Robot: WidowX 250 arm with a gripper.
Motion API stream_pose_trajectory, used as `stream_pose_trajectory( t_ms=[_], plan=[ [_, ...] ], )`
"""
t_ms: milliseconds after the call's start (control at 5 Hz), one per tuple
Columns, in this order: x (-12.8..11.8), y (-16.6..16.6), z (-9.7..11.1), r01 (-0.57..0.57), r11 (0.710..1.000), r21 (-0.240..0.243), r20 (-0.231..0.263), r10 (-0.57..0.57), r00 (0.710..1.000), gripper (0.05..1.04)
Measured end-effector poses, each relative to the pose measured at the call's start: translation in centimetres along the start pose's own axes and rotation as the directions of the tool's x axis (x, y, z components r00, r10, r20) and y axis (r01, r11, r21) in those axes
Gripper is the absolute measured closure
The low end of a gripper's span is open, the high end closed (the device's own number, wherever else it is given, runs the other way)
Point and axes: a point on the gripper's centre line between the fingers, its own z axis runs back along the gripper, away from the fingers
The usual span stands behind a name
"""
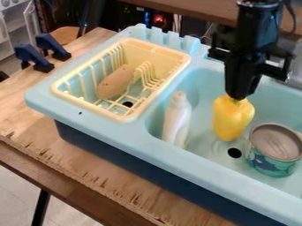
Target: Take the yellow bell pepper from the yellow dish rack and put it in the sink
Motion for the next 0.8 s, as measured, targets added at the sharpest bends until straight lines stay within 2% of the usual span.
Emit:
stream_pose_trajectory(
  t_ms=[200,400,600,800],
  plan=[
    [0.5,0.3,-0.4,-0.016,0.999,-0.048,0.0,0.016,1.0,0.947],
    [0.8,0.6,-0.4,-0.021,0.996,-0.086,0.002,0.021,1.0,0.736],
    [1.2,0.8,-0.4,-0.026,0.991,-0.133,0.032,0.03,0.999,0.457],
    [0.4,0.5,2.8,-0.024,0.991,-0.132,0.113,0.039,0.993,0.13]
  ],
)
